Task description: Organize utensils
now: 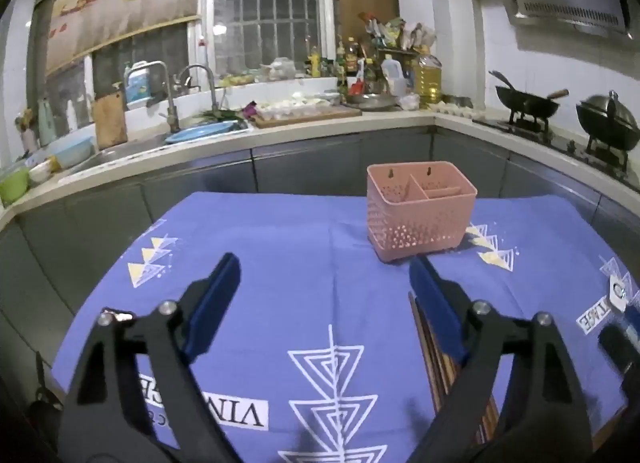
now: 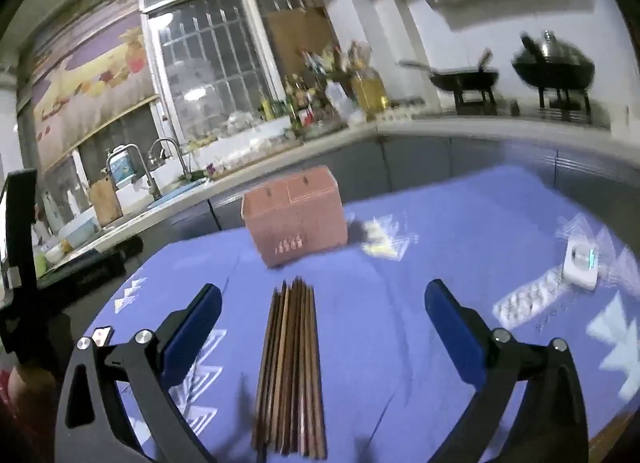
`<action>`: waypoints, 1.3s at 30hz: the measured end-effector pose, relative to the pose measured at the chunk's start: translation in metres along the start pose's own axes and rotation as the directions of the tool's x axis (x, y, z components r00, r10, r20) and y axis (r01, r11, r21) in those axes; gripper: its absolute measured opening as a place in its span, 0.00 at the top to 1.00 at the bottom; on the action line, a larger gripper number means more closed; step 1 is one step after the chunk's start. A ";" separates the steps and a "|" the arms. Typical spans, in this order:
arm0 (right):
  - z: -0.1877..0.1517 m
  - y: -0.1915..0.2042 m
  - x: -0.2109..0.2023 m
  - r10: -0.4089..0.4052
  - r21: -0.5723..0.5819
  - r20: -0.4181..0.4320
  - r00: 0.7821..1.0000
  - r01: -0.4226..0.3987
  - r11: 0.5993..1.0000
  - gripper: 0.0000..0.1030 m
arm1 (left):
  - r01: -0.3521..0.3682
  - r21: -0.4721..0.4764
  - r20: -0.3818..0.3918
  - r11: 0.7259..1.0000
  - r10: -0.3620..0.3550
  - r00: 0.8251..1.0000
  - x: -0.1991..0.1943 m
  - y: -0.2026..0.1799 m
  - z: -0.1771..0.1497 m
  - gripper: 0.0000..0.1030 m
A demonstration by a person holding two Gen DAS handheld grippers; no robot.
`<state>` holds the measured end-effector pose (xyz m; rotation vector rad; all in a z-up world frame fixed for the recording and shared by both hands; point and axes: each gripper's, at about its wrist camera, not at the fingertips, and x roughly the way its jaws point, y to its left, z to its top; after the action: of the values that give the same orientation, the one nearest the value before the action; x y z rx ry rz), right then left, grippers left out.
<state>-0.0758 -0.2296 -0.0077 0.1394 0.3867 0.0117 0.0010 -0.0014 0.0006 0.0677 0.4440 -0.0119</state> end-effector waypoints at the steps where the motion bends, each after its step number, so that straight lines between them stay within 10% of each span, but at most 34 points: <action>1: 0.005 0.002 0.001 -0.001 -0.013 0.015 1.000 0.001 1.000 0.03 | -0.009 0.013 0.005 1.000 0.009 1.000 0.000 -0.002 0.001 0.19; 10: 0.040 0.009 0.007 -0.019 -0.030 0.146 0.989 0.024 0.999 0.03 | -0.017 -0.030 0.029 0.999 0.018 0.999 0.006 0.001 0.026 0.19; 39: 0.039 0.009 0.026 -0.010 -0.056 0.048 0.999 0.013 0.998 0.03 | -0.012 -0.029 0.131 1.000 0.016 0.991 -0.017 -0.011 0.025 0.19</action>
<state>-0.0369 -0.2249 0.0200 0.0815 0.3389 0.0082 -0.0038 -0.0142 0.0293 0.0418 0.3116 0.0035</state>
